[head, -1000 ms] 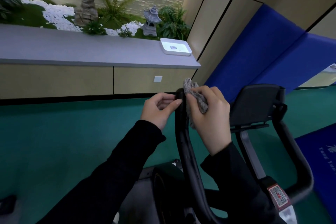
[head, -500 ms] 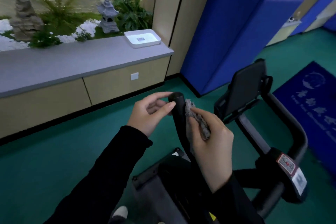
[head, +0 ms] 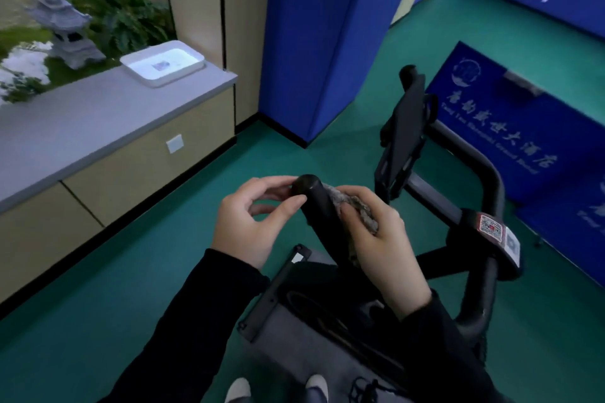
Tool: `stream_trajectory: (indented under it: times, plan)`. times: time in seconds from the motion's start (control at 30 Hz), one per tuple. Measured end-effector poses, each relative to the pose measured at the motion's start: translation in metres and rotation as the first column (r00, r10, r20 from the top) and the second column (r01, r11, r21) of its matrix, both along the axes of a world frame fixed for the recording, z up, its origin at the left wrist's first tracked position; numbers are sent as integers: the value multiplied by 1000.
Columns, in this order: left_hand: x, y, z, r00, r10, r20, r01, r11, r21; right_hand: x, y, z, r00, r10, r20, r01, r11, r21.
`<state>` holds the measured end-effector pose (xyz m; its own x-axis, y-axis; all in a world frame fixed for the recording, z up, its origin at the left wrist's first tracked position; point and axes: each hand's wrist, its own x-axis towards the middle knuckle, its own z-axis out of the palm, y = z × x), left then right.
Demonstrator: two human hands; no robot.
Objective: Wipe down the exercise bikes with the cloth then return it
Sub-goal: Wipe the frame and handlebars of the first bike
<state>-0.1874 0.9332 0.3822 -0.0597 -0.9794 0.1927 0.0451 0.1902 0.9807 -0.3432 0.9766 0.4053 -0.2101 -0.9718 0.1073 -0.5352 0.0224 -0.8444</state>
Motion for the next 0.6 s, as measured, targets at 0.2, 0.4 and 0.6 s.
stream_trajectory:
  times: [0.2, 0.4, 0.6]
  plan:
    - [4, -8, 0, 995, 9, 103, -1, 998, -69, 14, -27, 12, 950, -2, 311, -26, 996, 88]
    - [3, -10, -3, 989, -140, -56, 142, 990, 26, -3, -14, 13, 955, 33, 294, -96, 974, 203]
    - [1, -11, -2, 962, -200, -183, 222, 970, 104, -6, 23, 0, 987, -143, 68, 142, 990, 21]
